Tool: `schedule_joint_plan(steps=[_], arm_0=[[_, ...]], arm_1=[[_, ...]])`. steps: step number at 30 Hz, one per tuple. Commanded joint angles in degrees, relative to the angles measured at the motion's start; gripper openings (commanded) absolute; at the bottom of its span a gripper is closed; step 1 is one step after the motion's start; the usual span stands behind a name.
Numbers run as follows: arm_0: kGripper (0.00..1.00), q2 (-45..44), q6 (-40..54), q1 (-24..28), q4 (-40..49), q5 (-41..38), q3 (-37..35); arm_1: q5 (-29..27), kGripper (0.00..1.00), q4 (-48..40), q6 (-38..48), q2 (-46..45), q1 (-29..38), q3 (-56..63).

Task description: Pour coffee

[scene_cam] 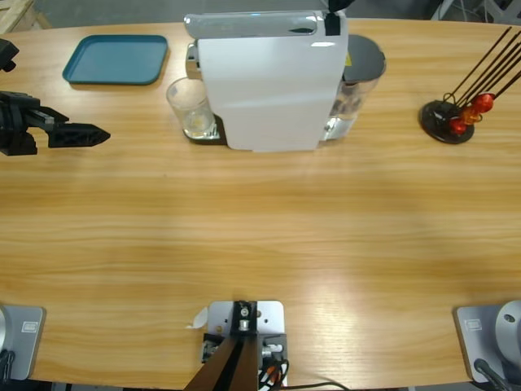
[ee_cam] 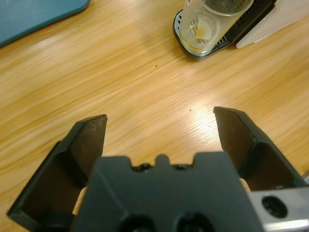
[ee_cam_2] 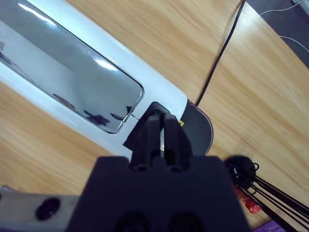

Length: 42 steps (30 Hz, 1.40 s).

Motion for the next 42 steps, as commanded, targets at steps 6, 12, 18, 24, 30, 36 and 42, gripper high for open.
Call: schedule_joint_plan(steps=[6,12,18,24,30,36,42], arm_0=[[0.964,1.8,0.7,-0.5,-0.7,-0.5,1.7],[0.964,1.8,0.7,-0.5,-0.7,-0.5,1.7],[0.964,1.9,0.7,-0.5,-0.7,-0.5,1.7],[0.964,2.2,0.7,-0.5,-0.7,-0.6,1.6],[0.964,2.4,0.8,-0.5,-0.8,-1.2,1.7],[0.964,1.4,1.2,-0.8,-0.8,-3.0,1.7],[0.964,-0.1,1.7,-3.0,-0.8,-3.9,2.0]], arm_1=[[0.4,0.000,-0.8,0.9,2.3,1.0,2.2],[0.5,0.000,-1.9,1.3,1.6,1.5,4.6],[0.3,0.000,-2.7,1.6,0.5,1.6,6.1],[-6.2,0.000,-1.5,1.3,-4.3,1.4,0.6],[-4.5,0.000,-3.2,2.1,-13.3,1.8,8.9],[1.3,0.418,-21.8,0.6,-28.4,2.0,35.7],[8.9,0.765,-33.1,1.8,-36.9,2.9,56.1]])
